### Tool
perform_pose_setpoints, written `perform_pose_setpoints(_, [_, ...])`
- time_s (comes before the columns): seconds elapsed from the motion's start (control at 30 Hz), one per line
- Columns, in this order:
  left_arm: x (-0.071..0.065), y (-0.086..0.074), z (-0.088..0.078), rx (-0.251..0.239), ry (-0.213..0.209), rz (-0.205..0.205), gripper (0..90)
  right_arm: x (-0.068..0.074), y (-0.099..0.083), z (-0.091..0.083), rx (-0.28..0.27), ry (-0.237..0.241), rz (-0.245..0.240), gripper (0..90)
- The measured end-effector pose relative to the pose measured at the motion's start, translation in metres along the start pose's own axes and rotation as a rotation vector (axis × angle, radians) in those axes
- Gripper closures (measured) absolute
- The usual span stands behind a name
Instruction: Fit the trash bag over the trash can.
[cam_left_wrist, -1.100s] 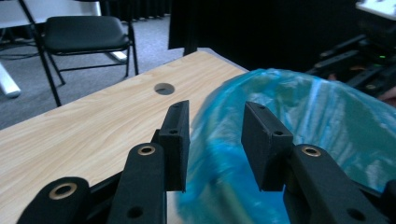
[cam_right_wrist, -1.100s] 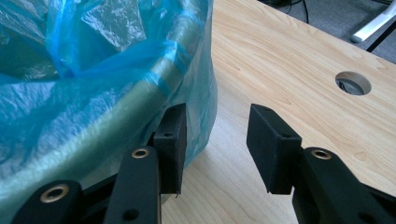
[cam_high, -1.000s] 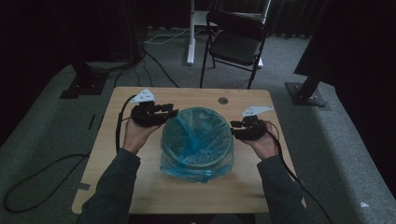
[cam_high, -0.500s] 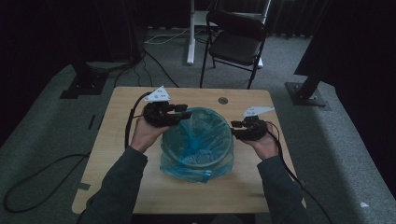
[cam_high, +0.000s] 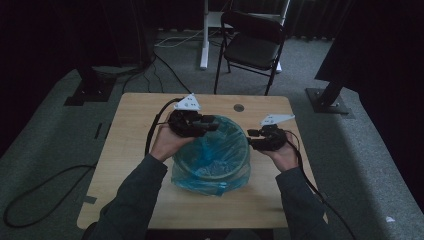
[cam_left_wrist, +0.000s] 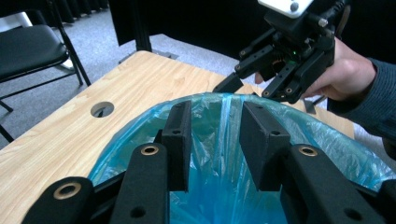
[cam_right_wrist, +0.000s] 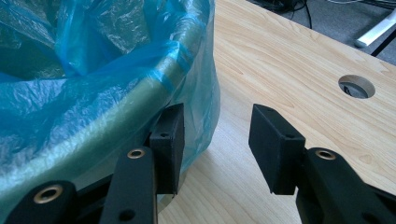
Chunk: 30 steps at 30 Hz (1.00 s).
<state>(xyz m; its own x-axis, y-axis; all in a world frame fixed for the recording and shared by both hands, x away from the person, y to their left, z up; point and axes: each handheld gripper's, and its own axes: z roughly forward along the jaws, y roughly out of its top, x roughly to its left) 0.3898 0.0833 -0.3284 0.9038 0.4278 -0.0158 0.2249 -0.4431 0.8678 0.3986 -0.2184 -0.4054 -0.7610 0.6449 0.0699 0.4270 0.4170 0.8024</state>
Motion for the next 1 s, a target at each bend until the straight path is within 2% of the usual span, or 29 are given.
perform_pose_setpoints(0.07, [-0.001, 0.001, 0.002, 0.009, -0.010, 0.004, 63.8, 0.000, 0.000, 0.000, 0.000, 0.000, -0.001, 54.3])
perform_pose_setpoints(0.23, [-0.007, 0.003, 0.012, 0.042, -0.030, 0.043, 63.9, -0.001, 0.000, 0.000, -0.001, -0.003, 0.003, 53.8])
perform_pose_setpoints(0.4, [-0.013, 0.004, 0.025, 0.111, -0.048, 0.100, 63.9, -0.001, -0.002, 0.000, 0.001, -0.004, 0.004, 53.7])
perform_pose_setpoints(0.57, [-0.019, 0.005, 0.035, 0.171, -0.045, 0.152, 63.9, -0.003, -0.004, -0.002, -0.004, -0.003, 0.010, 53.6])
perform_pose_setpoints(0.8, [-0.023, 0.007, 0.043, 0.213, -0.039, 0.177, 63.9, -0.003, -0.005, -0.002, -0.002, -0.001, 0.012, 53.7])
perform_pose_setpoints(0.83, [-0.025, 0.008, 0.047, 0.235, -0.045, 0.188, 63.9, -0.003, -0.006, -0.002, -0.002, 0.000, 0.012, 53.7])
perform_pose_setpoints(1.0, [-0.028, 0.006, 0.056, 0.283, -0.054, 0.206, 63.9, -0.003, -0.009, -0.001, 0.001, 0.001, 0.016, 53.7])
